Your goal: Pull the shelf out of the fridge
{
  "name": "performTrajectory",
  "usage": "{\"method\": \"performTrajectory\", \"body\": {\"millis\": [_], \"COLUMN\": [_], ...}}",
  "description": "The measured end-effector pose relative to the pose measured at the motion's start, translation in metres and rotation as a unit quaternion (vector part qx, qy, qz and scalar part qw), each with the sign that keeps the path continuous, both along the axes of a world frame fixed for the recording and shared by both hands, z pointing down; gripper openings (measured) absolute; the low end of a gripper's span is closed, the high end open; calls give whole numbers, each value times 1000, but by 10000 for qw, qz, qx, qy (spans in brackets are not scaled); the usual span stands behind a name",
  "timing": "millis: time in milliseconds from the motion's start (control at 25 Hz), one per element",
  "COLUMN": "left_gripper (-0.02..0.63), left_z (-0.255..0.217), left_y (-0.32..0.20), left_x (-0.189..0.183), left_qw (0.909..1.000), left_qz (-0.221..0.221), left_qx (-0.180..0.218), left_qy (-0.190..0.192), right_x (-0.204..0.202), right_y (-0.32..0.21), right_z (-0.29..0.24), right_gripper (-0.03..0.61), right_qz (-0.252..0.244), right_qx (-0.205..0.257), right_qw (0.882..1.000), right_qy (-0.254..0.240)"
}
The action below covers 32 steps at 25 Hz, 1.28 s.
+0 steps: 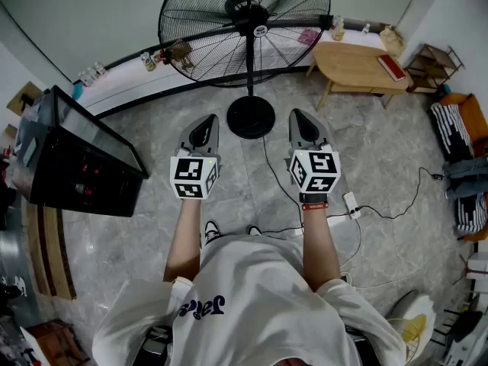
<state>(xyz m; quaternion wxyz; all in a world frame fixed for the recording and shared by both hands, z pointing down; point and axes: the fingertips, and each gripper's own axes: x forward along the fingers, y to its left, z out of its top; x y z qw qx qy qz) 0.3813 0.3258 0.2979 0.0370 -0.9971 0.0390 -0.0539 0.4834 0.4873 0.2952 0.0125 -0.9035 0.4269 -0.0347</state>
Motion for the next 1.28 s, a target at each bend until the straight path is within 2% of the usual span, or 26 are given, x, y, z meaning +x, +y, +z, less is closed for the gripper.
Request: {"method": "performTrajectory", "body": {"millis": [160,320,400,520,720,840,920,1080,1280], "left_gripper": [17,17,17,17,17,17,17,17,17], "left_z": [9,19,20,18,18,20,22,25,29], "left_y": [-2,-17,-26,-51,-116,-154,-177,-221,-269], "left_x": [-12,-31,-47,-92,-165,-211,-237,-293,-365], "left_qw": [9996,9974,9958,9912,9779,9674,9613,9479,9291], "left_qz": [-249,-694,-884,-1283,-2055,-2487,-2719,-3143,-3648], "left_qx": [-13,-95,-147,-166,-332,-462,-432,-523,-606], "left_qy": [-94,-166,-206,-279,-212,-132,-130,-37,67], "right_x": [-9,-22,-36,-72,-134,-180,-204,-250,-324], "right_y": [-15,-46,-62,-100,-185,-234,-265,-324,-391], "right_z": [8,17,19,18,8,10,14,15,17], "right_gripper": [12,12,12,12,14,15,15,15,15], "right_qz": [-326,-902,-1169,-1605,-2482,-2969,-3144,-3406,-3989], "right_qx": [-16,-52,-83,-46,357,404,370,214,5], "right_qw": [9994,9958,9929,9865,9662,9499,9436,9373,9155], "right_qy": [-59,-128,-207,-326,-603,-894,-971,-699,-525]}}
